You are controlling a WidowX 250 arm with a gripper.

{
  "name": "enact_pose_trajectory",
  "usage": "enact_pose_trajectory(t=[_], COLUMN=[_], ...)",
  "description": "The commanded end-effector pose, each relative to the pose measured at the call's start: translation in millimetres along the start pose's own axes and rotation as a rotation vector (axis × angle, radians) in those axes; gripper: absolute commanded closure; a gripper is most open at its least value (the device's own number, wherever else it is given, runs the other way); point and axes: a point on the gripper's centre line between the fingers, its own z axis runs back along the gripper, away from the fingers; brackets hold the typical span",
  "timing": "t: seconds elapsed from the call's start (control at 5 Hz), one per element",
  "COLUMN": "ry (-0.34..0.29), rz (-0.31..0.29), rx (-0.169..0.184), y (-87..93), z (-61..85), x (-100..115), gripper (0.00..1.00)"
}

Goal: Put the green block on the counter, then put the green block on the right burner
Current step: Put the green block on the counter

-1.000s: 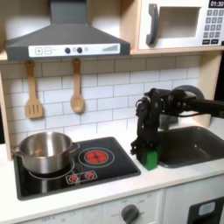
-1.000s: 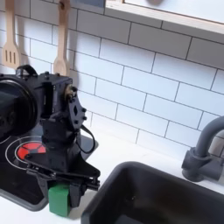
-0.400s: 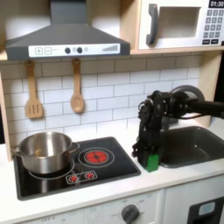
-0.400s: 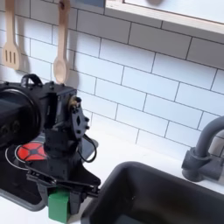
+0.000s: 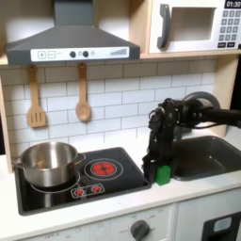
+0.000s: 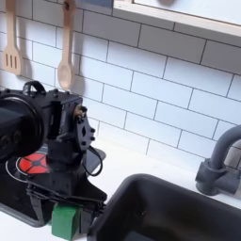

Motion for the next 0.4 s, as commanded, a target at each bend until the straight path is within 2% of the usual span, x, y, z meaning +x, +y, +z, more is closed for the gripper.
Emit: enact_pose_trajectory(t=[0.0,0.2], ry=[0.006,0.003], rz=[-0.003,-0.011], rx=[0.001,0.007], y=[-0.5,0.6], z=[2.2,1.9], x=[-0.1,-0.2], gripper=[0.0,0.31])
